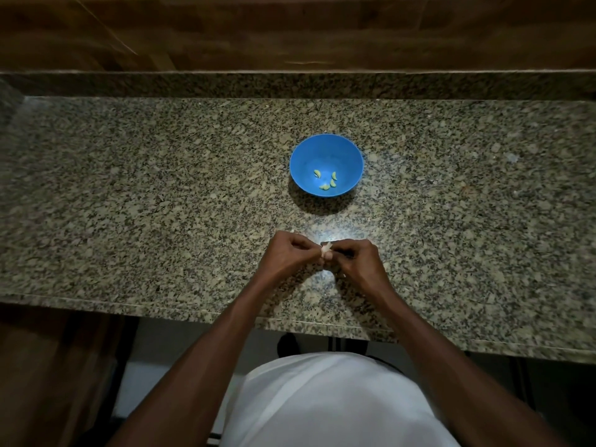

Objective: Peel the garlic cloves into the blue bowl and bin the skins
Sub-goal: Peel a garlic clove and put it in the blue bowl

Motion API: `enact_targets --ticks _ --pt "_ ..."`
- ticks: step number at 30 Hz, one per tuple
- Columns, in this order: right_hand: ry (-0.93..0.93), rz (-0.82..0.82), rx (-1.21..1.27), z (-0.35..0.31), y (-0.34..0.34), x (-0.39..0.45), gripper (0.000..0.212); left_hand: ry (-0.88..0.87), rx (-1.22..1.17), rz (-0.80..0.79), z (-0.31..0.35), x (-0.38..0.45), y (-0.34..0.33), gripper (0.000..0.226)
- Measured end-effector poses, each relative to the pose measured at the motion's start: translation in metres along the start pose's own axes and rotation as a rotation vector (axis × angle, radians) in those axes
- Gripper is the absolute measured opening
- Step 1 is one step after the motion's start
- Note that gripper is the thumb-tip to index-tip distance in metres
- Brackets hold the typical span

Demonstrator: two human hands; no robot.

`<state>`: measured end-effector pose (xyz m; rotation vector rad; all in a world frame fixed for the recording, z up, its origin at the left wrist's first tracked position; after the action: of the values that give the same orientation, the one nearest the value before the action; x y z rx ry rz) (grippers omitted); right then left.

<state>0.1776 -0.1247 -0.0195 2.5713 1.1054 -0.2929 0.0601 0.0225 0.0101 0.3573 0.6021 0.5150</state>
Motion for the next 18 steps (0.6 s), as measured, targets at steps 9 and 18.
enact_targets --ticks 9,18 --pt "0.039 -0.042 -0.040 -0.007 0.013 0.004 0.016 -0.010 0.069 0.080 0.013 0.000 -0.011 0.022" --pt "0.072 0.017 0.013 0.001 0.007 0.003 0.014 0.050 -0.062 0.276 0.020 -0.010 -0.033 0.016"
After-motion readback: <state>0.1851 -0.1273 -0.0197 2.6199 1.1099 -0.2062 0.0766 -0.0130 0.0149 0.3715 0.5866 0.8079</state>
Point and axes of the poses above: each hand's wrist, its own x-axis towards the middle knuckle, its own y-axis out of the back of the hand, z = x × y, the point moved 1 cm from there along x, towards the middle knuckle, and after that the axes turned 8 degrees about x, right-handed, at the moved point
